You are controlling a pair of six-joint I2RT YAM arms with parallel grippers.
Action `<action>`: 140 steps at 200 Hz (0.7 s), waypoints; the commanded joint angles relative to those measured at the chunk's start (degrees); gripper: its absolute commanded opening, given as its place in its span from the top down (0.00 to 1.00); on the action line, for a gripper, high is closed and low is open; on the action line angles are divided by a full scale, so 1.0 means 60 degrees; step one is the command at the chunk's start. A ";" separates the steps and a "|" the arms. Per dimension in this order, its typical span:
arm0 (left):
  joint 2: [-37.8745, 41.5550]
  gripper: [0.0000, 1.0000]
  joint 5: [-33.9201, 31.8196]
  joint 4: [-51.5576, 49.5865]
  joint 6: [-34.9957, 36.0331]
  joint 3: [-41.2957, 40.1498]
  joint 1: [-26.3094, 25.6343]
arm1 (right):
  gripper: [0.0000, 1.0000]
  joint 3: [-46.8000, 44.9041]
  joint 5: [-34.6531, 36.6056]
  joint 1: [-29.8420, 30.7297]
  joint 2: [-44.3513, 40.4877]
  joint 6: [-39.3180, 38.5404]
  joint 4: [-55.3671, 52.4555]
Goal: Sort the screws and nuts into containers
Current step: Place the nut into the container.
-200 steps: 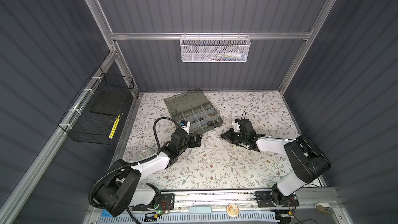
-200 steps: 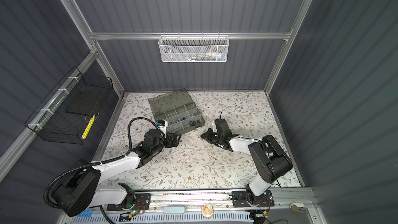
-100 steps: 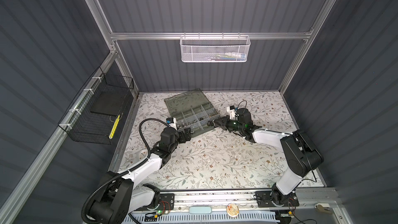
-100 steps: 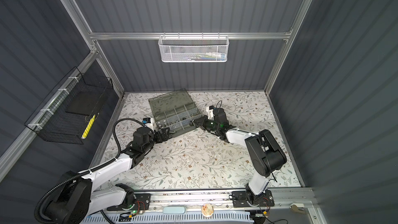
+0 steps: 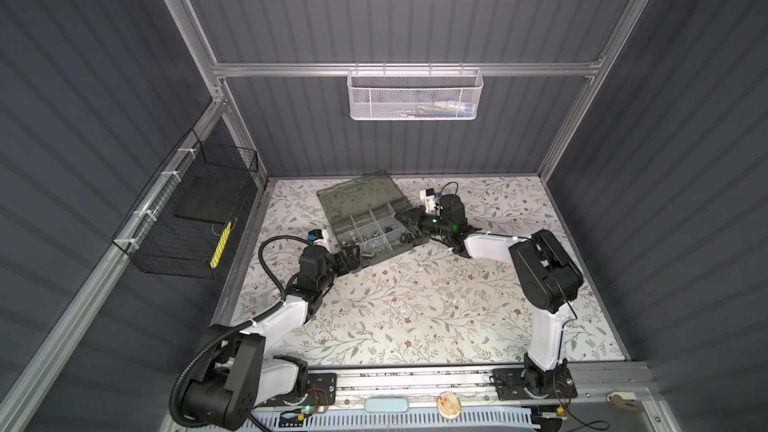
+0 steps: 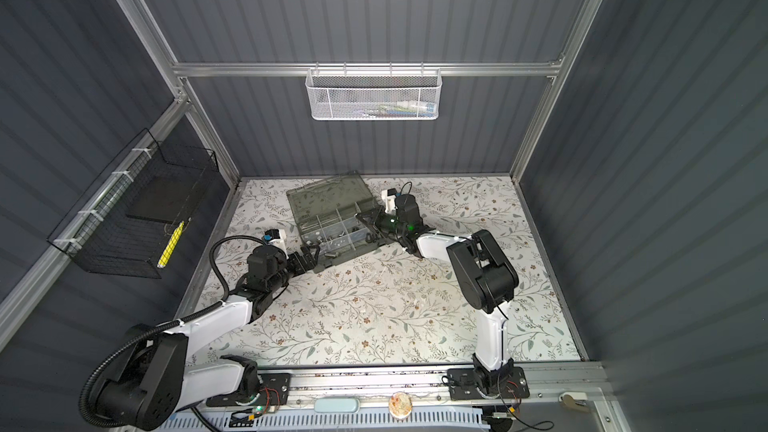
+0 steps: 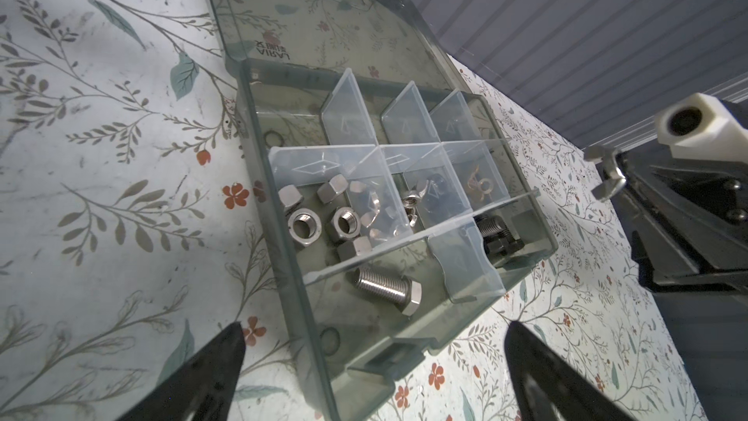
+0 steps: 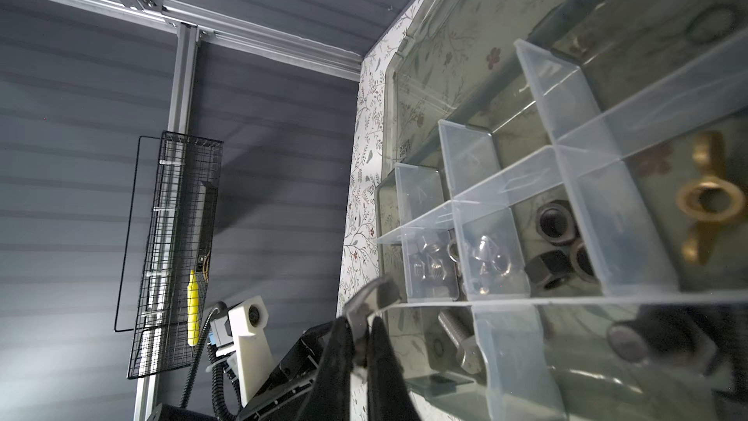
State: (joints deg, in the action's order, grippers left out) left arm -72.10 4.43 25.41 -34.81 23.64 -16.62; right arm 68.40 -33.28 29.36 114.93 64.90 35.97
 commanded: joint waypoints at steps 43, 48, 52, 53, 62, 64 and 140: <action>-0.0201 0.00 0.0668 0.0517 -0.0413 -0.0160 0.0192 | 1.00 0.1636 -0.0005 0.0364 0.1311 0.0242 -0.0199; -0.0201 0.00 0.0672 0.0535 -0.0424 -0.0160 0.0192 | 1.00 0.1710 0.0029 0.0397 0.1374 0.0197 -0.0274; -0.0214 0.00 0.0683 0.0515 -0.0424 -0.0164 0.0192 | 1.00 0.1769 0.0074 0.0428 0.1414 0.0152 -0.0367; -0.0215 0.00 0.0683 0.0520 -0.0424 -0.0162 0.0192 | 1.00 0.1783 0.0086 0.0433 0.1427 0.0146 -0.0383; -0.0243 0.00 0.0696 0.0522 -0.0424 -0.0146 0.0185 | 1.00 0.1915 0.0169 0.0491 0.1496 -0.0014 -0.0612; -0.0248 0.00 0.0705 0.0514 -0.0421 -0.0139 0.0190 | 1.00 0.1945 0.0170 0.0514 0.1516 -0.0038 -0.0657; -0.0267 0.00 0.0691 0.0501 -0.0384 -0.0127 0.0192 | 0.99 0.2662 0.0331 0.0909 0.2301 -0.0300 -0.1420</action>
State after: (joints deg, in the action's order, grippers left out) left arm -73.32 7.79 27.33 -36.73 23.33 -16.01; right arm 82.41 -31.86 34.30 126.82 64.07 28.73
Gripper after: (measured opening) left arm 0.997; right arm 0.086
